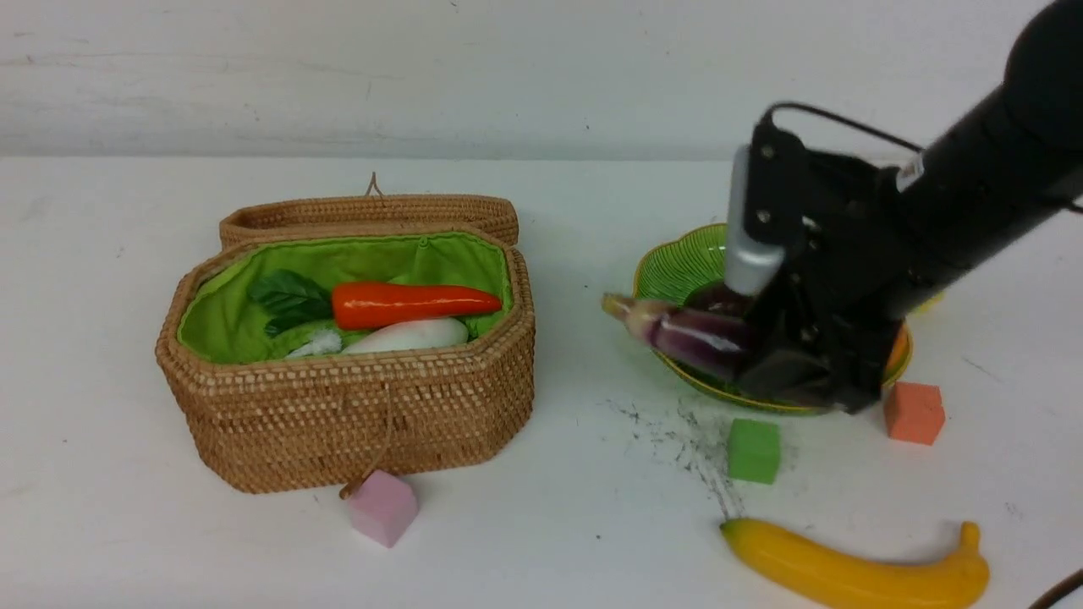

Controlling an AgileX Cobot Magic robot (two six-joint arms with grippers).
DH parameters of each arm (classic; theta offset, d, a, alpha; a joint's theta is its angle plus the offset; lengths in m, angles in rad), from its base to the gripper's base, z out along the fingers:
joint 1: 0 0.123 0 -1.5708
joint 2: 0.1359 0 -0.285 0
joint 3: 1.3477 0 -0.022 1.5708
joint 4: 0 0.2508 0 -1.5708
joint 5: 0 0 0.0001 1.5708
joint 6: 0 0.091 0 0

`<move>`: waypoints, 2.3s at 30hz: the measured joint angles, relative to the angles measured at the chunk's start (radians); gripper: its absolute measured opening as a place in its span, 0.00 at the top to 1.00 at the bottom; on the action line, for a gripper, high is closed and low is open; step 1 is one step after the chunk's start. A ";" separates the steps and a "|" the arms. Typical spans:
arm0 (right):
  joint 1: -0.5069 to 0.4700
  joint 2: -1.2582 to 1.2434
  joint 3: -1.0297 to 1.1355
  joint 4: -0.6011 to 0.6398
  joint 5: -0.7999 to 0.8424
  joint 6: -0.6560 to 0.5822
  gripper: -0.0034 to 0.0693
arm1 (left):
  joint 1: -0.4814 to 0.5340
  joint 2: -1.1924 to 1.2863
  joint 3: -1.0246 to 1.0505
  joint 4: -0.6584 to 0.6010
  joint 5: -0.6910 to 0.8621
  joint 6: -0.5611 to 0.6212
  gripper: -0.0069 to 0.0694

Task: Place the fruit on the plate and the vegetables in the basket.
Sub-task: Grab an eggplant with your right arm and place it in the basket on the left, then use the right arm to grab a banana and put it into the right plate

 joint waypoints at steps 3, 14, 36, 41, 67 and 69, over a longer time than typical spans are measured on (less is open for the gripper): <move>0.042 0.038 -0.156 0.015 0.000 0.045 0.43 | 0.000 0.000 0.000 0.000 0.000 0.000 0.60; 0.183 0.416 -0.610 0.285 -0.154 0.067 0.43 | 0.000 0.000 0.000 0.000 0.000 0.000 0.60; 0.206 0.564 -0.664 0.307 -0.159 0.050 0.03 | 0.000 0.000 0.000 0.000 0.000 0.000 0.60; 0.102 0.433 -0.632 0.276 0.025 0.171 0.05 | 0.000 0.000 0.000 0.000 0.000 0.000 0.60; -0.051 0.135 0.485 -0.207 -0.193 0.251 0.14 | 0.000 0.000 0.000 0.000 0.000 0.000 0.60; -0.051 0.174 0.476 -0.214 -0.189 0.257 0.20 | 0.000 0.000 0.000 0.000 0.000 0.000 0.60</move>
